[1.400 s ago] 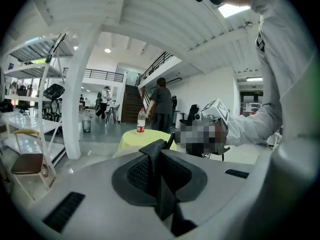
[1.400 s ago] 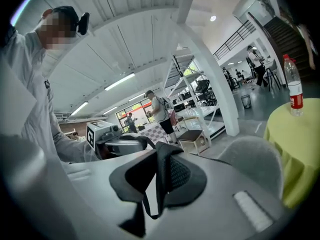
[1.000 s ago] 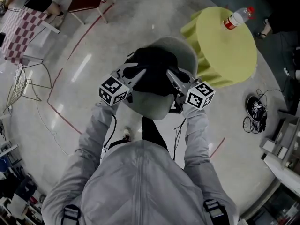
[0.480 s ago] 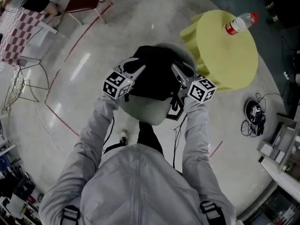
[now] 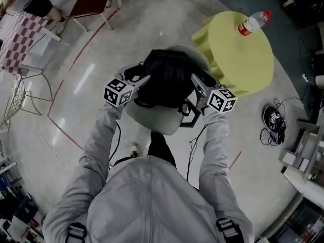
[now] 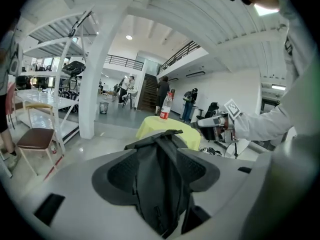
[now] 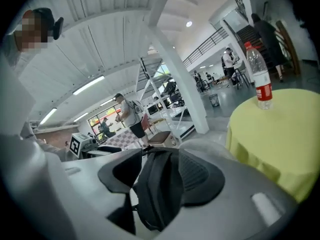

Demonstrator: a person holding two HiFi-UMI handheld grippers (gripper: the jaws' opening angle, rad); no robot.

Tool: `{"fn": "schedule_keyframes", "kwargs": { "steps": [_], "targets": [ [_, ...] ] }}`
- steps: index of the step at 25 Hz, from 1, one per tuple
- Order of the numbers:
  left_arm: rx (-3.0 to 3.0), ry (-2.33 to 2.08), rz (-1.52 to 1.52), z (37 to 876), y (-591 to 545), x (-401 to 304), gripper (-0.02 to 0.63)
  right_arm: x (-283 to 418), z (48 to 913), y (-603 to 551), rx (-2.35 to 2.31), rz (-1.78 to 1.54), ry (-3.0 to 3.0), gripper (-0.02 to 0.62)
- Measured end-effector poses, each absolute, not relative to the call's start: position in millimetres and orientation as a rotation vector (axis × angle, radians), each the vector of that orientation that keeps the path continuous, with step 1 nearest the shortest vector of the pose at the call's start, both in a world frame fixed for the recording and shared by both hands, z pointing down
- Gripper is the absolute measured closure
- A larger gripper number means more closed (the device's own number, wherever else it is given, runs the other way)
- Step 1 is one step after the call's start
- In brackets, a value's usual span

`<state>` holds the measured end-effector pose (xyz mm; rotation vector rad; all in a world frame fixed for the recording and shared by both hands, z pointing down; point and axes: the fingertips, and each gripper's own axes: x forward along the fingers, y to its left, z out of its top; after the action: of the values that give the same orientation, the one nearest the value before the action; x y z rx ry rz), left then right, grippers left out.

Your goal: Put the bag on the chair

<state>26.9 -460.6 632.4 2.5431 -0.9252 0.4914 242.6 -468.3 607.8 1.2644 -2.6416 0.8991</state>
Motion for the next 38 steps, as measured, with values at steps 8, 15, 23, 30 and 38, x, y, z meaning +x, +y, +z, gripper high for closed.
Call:
{"fn": "schedule_keyframes", "kwargs": {
  "steps": [8,15,23,30,38],
  "targets": [
    [2.599,-0.999,0.411,592,-417,-17,0.356,256,558,-412,1.433,0.677,-2.597,0.359],
    [2.681,-1.069,0.360,545,-359,-46,0.417,244,496,-333,1.554,0.510,-2.582,0.370],
    [2.802,-1.064,0.334,495,-274,-57,0.535,218,444,-235,1.703,0.355,-2.536,0.455],
    [2.889,-1.117,0.354,456,-209,-64,0.598,178,411,-165,1.704,0.167,-2.530,0.583],
    [2.971,-1.124,0.272,415,-155,-64,0.600,145,384,-108,1.700,0.050,-2.540,0.584]
  ]
}}
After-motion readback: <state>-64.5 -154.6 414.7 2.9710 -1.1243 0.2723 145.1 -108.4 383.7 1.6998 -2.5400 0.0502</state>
